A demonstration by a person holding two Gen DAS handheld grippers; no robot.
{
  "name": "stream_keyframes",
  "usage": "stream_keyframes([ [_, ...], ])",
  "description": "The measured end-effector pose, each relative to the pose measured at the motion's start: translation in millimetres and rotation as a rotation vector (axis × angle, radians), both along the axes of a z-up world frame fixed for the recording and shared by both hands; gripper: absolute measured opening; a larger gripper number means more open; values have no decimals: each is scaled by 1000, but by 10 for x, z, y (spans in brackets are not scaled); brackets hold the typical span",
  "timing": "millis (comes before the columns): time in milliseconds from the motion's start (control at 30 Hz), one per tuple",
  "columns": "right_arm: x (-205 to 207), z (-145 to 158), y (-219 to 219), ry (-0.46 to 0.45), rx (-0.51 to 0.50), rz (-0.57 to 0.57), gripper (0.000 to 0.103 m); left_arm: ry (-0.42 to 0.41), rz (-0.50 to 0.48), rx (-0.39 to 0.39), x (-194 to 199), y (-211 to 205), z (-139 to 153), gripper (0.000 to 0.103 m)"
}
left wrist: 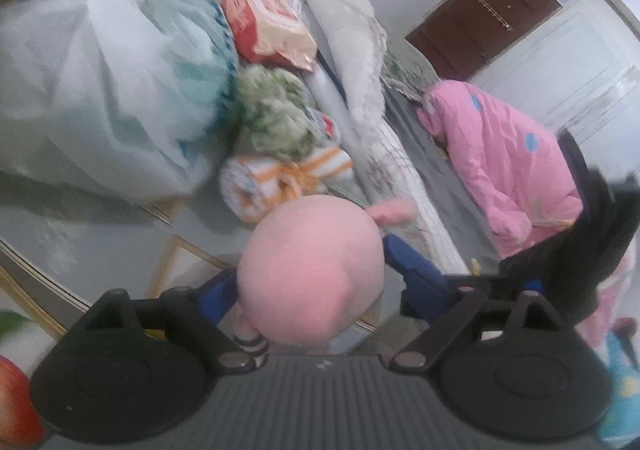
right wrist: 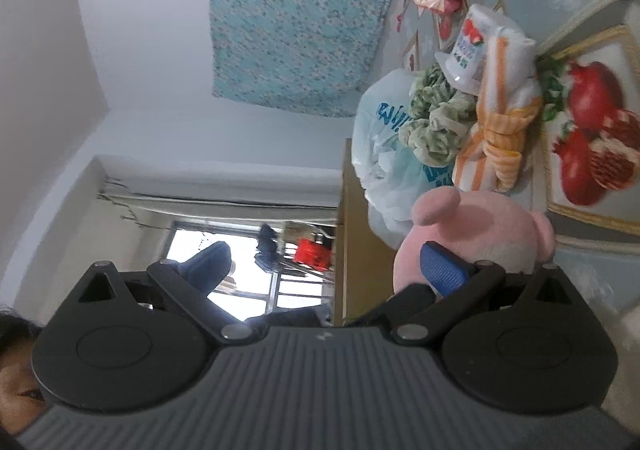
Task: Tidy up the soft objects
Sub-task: 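Hold the plush toy with the left gripper while the right gripper grips its other side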
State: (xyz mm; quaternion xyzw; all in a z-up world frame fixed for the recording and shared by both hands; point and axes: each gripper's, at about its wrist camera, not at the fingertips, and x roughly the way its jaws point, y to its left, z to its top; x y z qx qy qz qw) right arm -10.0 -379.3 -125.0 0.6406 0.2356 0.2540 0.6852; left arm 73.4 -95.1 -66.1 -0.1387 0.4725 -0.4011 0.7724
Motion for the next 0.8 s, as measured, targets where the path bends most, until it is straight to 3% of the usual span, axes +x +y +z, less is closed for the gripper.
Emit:
stream_keyframes([
  [233,486,15,227,29,-58,42,102,-144,56,102,-2,146,44,92],
  [367,514,163,225,19,-214,3,102,-172,82,123,6,240,56,91],
  [500,412,168,161,66,-334,-45,100,-193,99,135,-37,313,45,89],
  [700,361,-69,204,116,-359,-26,89,-184,77,141,-44,274,2,82],
  [800,404,-134,302,121,-377,-8,77,-174,83,133,-40,263,3,80],
])
